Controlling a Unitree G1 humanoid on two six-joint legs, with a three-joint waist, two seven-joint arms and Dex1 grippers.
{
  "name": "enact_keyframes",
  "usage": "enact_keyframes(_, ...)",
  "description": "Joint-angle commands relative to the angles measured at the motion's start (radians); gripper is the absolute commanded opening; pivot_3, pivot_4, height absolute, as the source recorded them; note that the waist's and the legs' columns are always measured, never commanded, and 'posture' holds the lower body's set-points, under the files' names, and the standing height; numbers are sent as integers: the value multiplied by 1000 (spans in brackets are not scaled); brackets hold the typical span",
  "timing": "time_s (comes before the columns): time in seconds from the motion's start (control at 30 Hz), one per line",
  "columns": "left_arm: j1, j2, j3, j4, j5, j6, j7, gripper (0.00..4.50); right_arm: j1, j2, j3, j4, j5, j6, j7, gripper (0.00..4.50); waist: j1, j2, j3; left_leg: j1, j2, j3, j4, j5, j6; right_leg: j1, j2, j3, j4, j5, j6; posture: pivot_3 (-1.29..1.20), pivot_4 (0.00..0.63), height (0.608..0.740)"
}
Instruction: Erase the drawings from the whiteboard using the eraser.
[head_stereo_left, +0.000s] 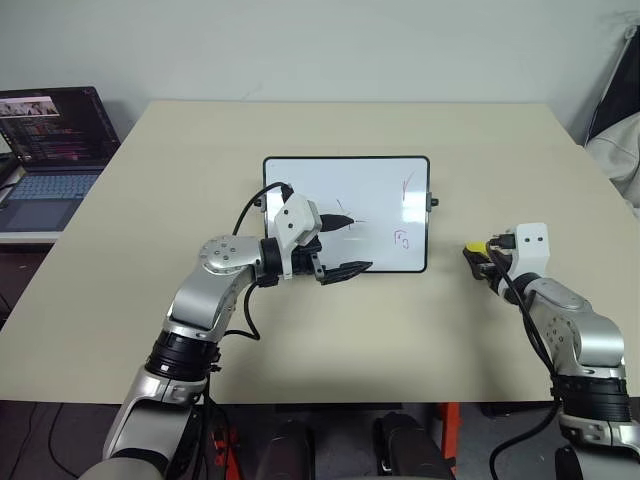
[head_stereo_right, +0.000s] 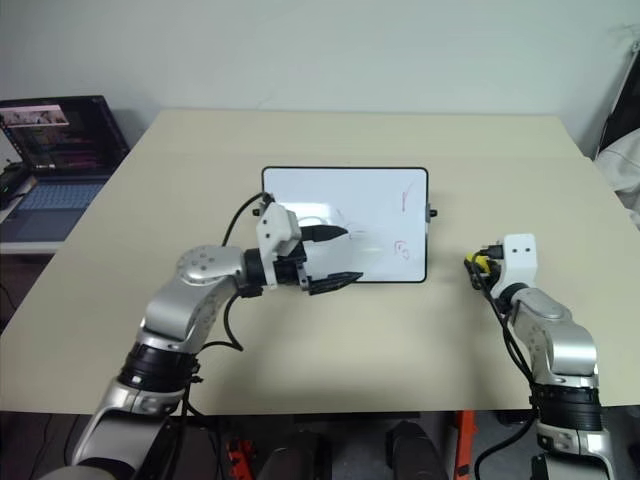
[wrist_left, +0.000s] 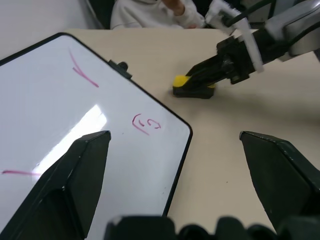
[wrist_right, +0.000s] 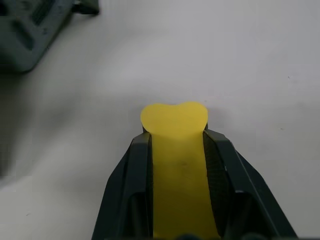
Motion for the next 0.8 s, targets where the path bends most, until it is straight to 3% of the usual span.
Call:
enact_keyframes(0.03,12,37,26,-97,12,51,48,4500,-18,-38,26,-183,21,28,44,1049,-1,0,0,-1,0,0,0,0,0,-2,0,1,1,0,0,0,150,740)
enact_keyframes(0.27,4,68,20,-137,29,118,99,4500,-209,-17,117,-247,-20,62,26,1049,1,0,0,-4,0,-1,3,0,0,-3,0,-1,1,0,0,0,150,740)
enact_keyframes(0.53,-27,60,15,-135,27,119,106,4500,-432,64,205,104,-154,-130,5,1049,3,0,0,-6,0,-1,3,0,0,-5,0,-1,1,0,-1,0,150,740)
enact_keyframes(0.8,-41,56,12,-145,28,123,117,4500,-565,98,208,416,-239,-301,6,1048,2,0,0,-7,0,0,3,0,0,-6,-1,-2,1,1,-1,0,150,740)
